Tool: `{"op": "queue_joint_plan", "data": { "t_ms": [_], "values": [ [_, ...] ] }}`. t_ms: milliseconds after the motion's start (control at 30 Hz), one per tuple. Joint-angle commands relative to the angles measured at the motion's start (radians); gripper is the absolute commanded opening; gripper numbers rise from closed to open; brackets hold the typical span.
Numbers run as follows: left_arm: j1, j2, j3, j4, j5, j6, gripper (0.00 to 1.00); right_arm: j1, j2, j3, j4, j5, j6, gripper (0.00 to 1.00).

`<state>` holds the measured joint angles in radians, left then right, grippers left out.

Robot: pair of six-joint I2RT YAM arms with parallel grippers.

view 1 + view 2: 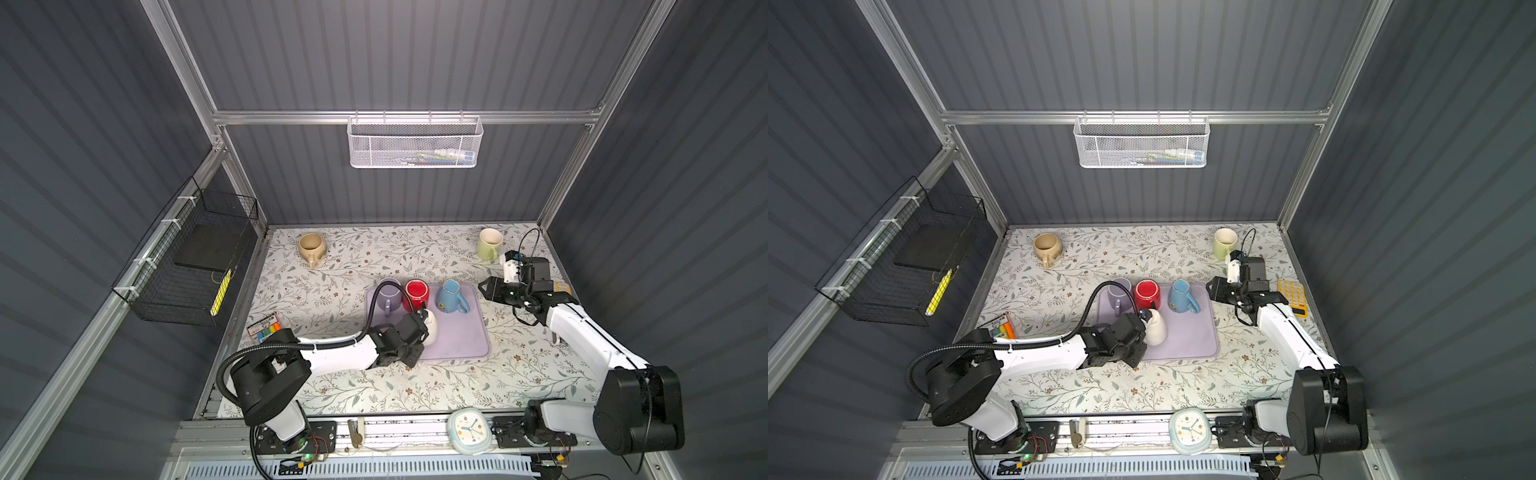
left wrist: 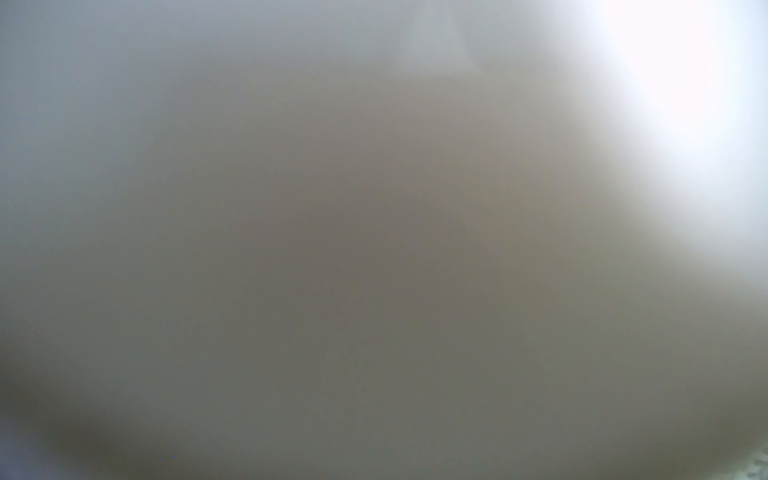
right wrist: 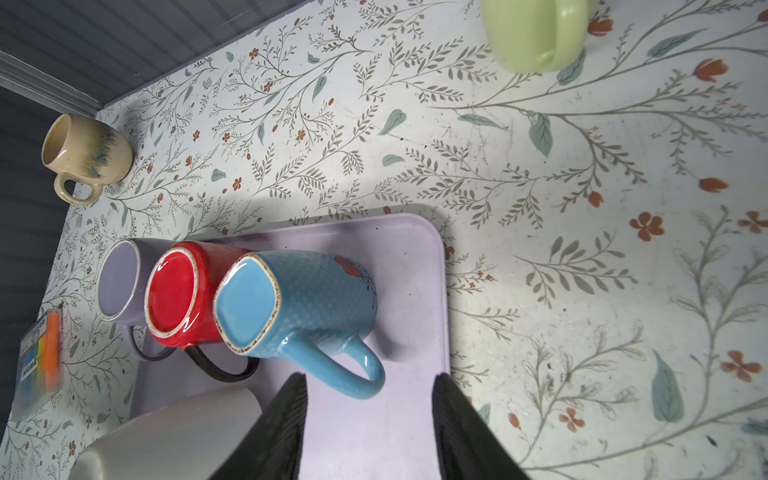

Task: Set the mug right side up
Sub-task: 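Close the left gripper on the white mug, then lift and tilt the white mug with the left gripper while the right gripper approaches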

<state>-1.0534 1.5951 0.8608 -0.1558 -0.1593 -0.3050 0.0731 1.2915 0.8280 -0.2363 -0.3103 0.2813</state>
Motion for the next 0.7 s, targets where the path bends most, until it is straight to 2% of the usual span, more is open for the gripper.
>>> {"op": "queue_joint_plan", "data": {
  "t_ms": [0, 167, 200, 400, 667],
  "values": [
    [-0.003, -0.058, 0.006, 0.053, 0.018, 0.025, 0.09, 0.001, 0.005, -0.015, 0.012, -0.012, 0.006, 0.51],
    [0.020, -0.106, -0.005, 0.090, 0.056, 0.019, 0.09, -0.006, -0.001, -0.017, 0.019, -0.015, 0.007, 0.51],
    [0.034, -0.119, -0.013, 0.104, 0.074, 0.013, 0.09, -0.008, -0.004, -0.018, 0.022, -0.058, 0.007, 0.52],
    [0.175, -0.204, -0.080, 0.216, 0.252, -0.059, 0.09, -0.023, -0.018, -0.033, 0.050, -0.102, 0.013, 0.52],
    [0.281, -0.242, -0.080, 0.304, 0.439, -0.105, 0.08, -0.035, -0.022, -0.038, 0.075, -0.144, 0.019, 0.52]
  ]
}}
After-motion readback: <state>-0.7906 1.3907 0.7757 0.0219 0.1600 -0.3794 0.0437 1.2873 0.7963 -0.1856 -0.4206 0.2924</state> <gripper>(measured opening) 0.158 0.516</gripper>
